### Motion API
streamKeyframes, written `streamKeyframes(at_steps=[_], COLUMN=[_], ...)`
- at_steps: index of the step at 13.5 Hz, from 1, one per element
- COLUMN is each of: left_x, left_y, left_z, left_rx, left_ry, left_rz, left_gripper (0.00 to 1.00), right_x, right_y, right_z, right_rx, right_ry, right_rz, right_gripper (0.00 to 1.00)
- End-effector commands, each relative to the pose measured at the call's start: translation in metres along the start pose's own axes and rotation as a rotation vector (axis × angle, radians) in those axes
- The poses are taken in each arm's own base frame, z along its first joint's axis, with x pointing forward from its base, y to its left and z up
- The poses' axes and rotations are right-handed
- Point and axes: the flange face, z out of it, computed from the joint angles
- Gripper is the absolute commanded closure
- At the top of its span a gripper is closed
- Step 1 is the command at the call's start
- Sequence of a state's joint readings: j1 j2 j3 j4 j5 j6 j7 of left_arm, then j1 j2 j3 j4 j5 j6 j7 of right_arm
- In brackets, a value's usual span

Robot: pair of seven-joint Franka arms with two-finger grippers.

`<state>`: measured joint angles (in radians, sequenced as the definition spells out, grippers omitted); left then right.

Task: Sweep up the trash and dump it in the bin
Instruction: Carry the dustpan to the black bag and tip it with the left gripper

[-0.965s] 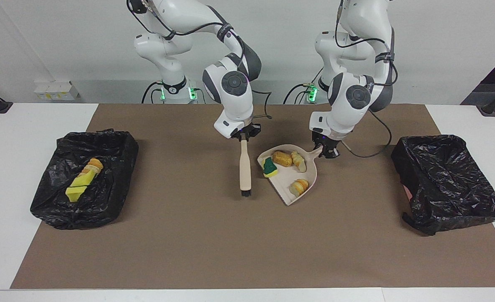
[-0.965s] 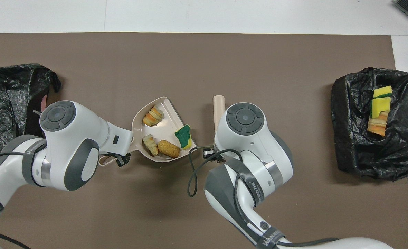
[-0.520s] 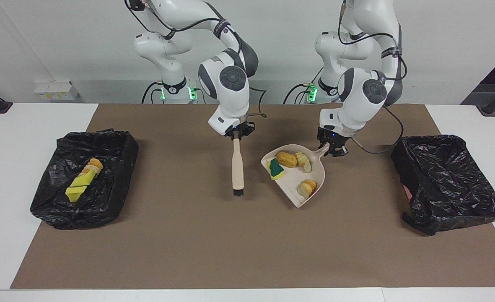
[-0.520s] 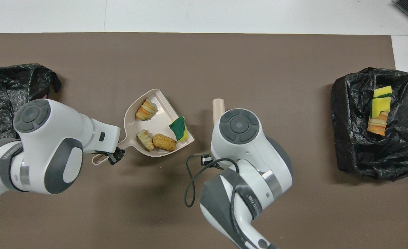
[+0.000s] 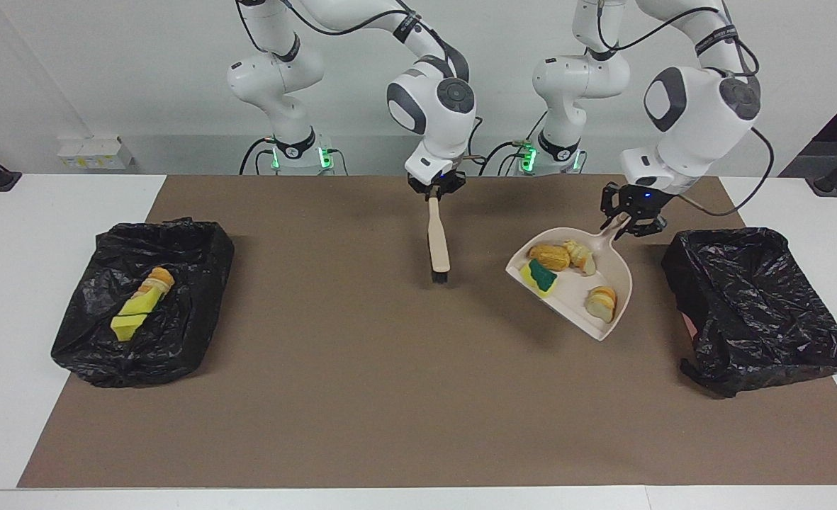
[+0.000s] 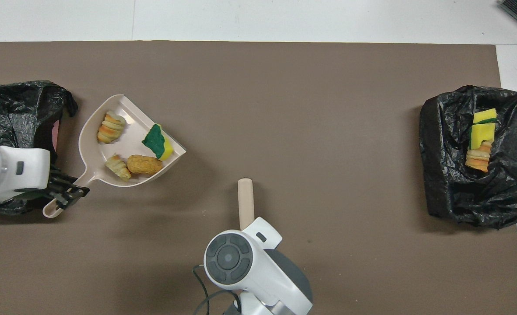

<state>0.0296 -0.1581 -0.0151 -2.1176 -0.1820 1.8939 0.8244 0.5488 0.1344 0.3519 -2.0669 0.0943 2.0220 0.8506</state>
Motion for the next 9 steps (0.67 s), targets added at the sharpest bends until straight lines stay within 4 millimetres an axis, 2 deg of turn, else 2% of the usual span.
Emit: streamKeyframes(at_steps=[1, 4, 5, 6, 7, 9], left_x=[-0.040, -0.095, -0.115, -0.136, -0.150, -0.176], left_y=[-0.044, -0.086, -0.101, -0.129, -0.146, -0.190], left_z=[-0.029, -0.051, -0.058, -0.075, -0.085, -0.100], left_rx=[0.009, 0.038, 0.094, 0.223, 0.246, 0.295], left_ry=[0.013, 0.024, -0.022, -0.096, -0.106, -0.179], left_rz=[-0.104, -0.235, -0.247, -0.225, -0.209, -0.098], left_gripper=[1.00, 1.00, 1.00, 1.00, 1.00, 1.00], right_x=[-0.025, -0.027, -0.024, -0.022, -0.019, -0.008], right_y=[-0.007, -0.007, -0.009, -0.014, -0.017, -0.013], right_z=[0.008, 0.032, 0.035, 0.024, 0.013, -0.021], right_rx=[0.035, 0.066, 0.077, 0.068, 0.061, 0.047], right_ry=[-0.002, 0.028, 0.036, 0.025, 0.019, 0.015], right_rz=[0.035, 0.024, 0.023, 0.026, 0.024, 0.020], right_gripper=[1.00, 1.00, 1.00, 0.01, 0.00, 0.00])
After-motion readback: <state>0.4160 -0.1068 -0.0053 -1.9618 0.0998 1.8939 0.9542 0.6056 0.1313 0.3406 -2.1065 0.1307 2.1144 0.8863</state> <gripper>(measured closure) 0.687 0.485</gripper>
